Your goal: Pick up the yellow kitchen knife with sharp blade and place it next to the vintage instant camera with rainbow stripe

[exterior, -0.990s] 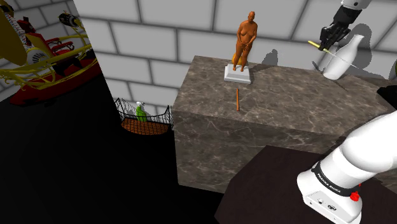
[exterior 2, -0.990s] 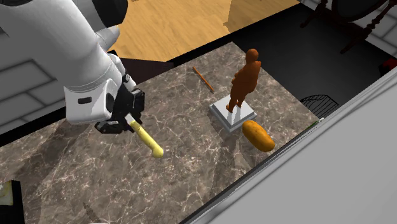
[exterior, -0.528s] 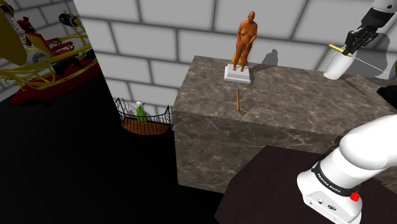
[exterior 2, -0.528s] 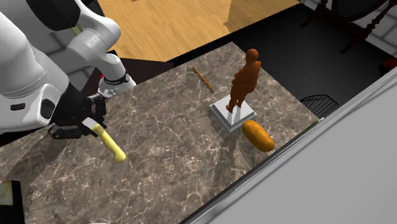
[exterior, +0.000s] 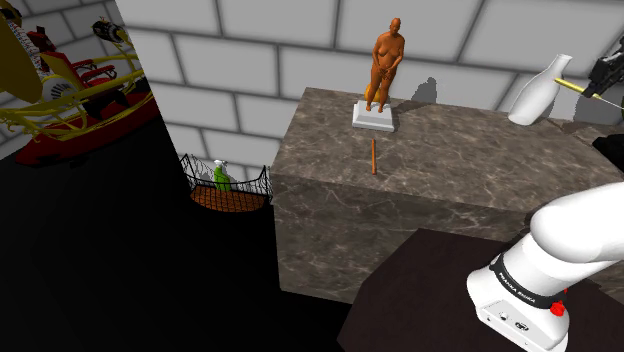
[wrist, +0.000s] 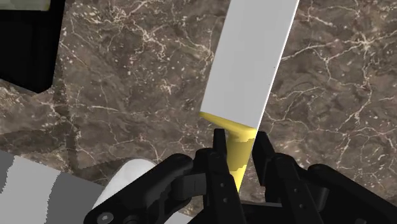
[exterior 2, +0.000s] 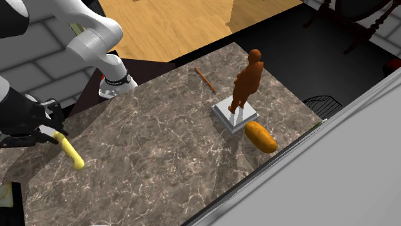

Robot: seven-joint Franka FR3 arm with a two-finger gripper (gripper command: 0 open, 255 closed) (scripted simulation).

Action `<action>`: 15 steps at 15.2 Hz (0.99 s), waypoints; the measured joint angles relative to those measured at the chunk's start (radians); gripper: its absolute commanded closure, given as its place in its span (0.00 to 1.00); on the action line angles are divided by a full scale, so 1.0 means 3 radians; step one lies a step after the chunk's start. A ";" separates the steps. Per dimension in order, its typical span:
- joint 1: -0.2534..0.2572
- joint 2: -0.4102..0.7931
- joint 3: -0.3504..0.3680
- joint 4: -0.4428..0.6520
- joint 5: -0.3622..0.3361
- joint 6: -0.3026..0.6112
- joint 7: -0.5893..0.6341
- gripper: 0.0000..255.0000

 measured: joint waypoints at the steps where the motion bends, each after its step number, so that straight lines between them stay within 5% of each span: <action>1: -0.0030 -0.0018 -0.0062 0.0002 -0.0030 -0.0003 -0.0081 1.00; 7: -0.0145 -0.0067 -0.0391 0.0134 -0.0155 -0.0088 -0.0513 1.00; 15: -0.0178 -0.0081 -0.0528 -0.0170 -0.0229 0.0225 -0.0564 1.00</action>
